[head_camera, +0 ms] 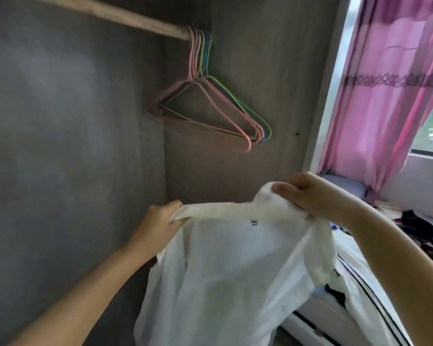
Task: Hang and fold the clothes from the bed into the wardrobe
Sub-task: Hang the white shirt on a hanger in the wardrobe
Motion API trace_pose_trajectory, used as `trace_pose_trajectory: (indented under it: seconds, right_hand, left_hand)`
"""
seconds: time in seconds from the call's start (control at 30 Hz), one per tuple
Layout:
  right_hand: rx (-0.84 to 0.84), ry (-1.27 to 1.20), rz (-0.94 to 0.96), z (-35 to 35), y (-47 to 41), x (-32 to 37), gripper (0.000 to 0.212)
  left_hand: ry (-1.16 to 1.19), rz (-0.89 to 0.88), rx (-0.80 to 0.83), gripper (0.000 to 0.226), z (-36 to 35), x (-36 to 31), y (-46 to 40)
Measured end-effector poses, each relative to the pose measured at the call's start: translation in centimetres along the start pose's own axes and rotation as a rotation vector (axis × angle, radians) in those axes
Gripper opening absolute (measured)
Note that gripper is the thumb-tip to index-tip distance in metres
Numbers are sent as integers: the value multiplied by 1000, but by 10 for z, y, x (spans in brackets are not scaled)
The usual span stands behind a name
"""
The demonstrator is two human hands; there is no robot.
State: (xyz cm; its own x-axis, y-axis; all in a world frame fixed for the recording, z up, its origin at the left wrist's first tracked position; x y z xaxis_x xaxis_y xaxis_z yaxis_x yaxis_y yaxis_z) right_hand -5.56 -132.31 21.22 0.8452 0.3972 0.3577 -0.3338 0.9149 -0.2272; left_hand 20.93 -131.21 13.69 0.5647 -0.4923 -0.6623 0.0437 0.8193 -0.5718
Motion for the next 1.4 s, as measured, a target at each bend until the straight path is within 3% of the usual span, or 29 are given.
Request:
trace_pose_trajectory:
  seconds: [0.1, 0.13, 0.17, 0.23, 0.3, 0.4, 0.5, 0.57, 0.7, 0.77, 0.9, 0.97, 1.1, 1.23, 1.4]
  right_hand:
    - [373, 262, 202, -33, -14, 42, 17]
    - [370, 237, 254, -31, -25, 56, 12]
    - [254, 169, 288, -19, -43, 71, 19]
    - [-192, 47, 264, 28, -87, 93, 26]
    - [-505, 121, 192, 61, -122, 108, 28]
    - [-468, 376, 68, 52, -168, 110, 35]
    - [-475, 470, 22, 41, -185, 104, 26]
    - [-486, 364, 47, 39, -190, 101, 20]
    - [-567, 114, 114, 47, -186, 105, 31]
    - [-620, 18, 106, 51, -179, 106, 26]
    - [-623, -174, 181, -3, -138, 77, 13]
    - [-546, -350, 166, -55, -109, 49, 6]
    - [-188, -814, -13, -132, -79, 24, 8]
    - [55, -598, -67, -169, -38, 17, 34]
    - [389, -670, -184, -185, 11, 4, 32]
  left_hand:
    - [8, 165, -148, 40, 38, 15, -12]
    - [-17, 181, -180, 41, 47, 16, -15]
    - [-60, 174, -194, 38, 54, 12, -17]
    - [-177, 109, -180, 31, 60, -3, -21]
    - [-281, 59, -151, 29, 61, -14, -24]
    - [-370, 60, -179, 21, 68, -18, -25]
    - [-365, 99, -210, 24, 78, -13, -23]
    - [-369, 120, -217, 32, 81, -11, -19]
    - [-444, 173, -242, 35, 91, -4, -16]
    - [-482, 175, -232, 36, 93, 0, -19]
    - [-572, 236, -154, 34, 95, 26, -23]
    - [-599, 308, -100, 35, 95, 50, -21]
    - [-672, 505, 60, 36, 83, 108, -8]
    - [-724, 590, 137, 37, 68, 150, 3]
    - [-656, 604, 3, 30, 80, 178, 12]
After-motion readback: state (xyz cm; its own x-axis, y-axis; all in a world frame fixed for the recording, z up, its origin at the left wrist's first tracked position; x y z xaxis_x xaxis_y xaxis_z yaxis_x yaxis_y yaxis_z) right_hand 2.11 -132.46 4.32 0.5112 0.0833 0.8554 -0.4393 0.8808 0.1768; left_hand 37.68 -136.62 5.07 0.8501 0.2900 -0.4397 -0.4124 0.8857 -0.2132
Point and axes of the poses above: each hand's wrist, its own y-axis away from the middle knuckle, its own z-axis out of the back of the hand, x = y × z, the point moved 8 cm from there along -y, towards the middle knuckle, and after that the axes turned 11 degrees about y, right-handed, at the moved point
